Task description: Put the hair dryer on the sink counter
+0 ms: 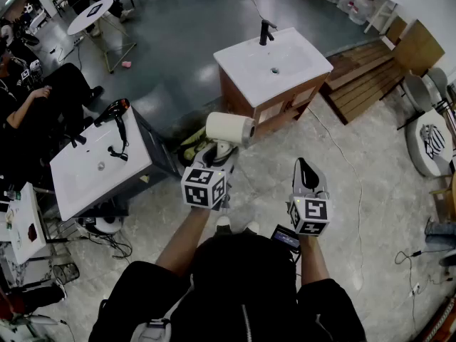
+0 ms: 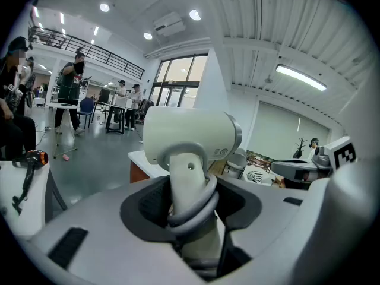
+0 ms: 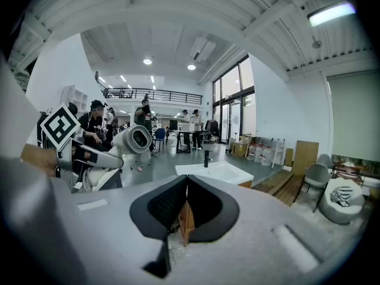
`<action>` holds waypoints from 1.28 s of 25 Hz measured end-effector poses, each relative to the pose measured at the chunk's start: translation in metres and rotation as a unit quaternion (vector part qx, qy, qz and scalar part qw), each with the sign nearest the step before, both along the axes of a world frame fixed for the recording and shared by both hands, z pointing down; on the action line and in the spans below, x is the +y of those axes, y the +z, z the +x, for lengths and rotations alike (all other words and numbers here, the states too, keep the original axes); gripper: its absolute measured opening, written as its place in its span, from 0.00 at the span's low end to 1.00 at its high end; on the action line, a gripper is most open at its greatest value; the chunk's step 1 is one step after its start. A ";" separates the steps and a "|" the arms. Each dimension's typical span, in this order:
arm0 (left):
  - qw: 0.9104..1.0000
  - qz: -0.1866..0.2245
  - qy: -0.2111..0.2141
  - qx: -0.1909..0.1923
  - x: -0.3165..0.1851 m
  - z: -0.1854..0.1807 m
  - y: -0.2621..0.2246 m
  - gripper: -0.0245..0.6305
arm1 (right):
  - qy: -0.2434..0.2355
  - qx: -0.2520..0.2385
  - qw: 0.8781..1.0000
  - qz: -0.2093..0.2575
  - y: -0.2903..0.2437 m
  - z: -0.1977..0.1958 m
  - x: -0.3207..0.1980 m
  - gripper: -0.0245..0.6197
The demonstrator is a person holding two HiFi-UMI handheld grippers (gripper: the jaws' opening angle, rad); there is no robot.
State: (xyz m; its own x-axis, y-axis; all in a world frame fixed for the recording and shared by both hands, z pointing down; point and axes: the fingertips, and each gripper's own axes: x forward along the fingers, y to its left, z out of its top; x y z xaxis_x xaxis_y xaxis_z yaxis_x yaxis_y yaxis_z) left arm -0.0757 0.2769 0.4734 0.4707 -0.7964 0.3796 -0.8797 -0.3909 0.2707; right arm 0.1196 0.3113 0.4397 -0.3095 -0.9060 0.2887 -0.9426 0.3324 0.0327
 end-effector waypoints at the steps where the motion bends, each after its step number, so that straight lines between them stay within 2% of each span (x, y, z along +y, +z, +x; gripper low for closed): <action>1: 1.000 0.000 -0.001 0.000 0.000 -0.001 -0.001 0.33 | 0.002 -0.006 1.000 -0.006 0.002 0.000 -0.001 0.05; 23: 1.000 -0.007 0.005 0.002 0.014 -0.004 0.003 0.33 | -0.001 -0.002 1.000 -0.013 0.008 -0.008 0.016 0.05; 32: 1.000 -0.008 0.010 0.005 0.008 -0.021 0.005 0.33 | 0.001 0.000 1.000 -0.012 0.008 -0.028 0.009 0.05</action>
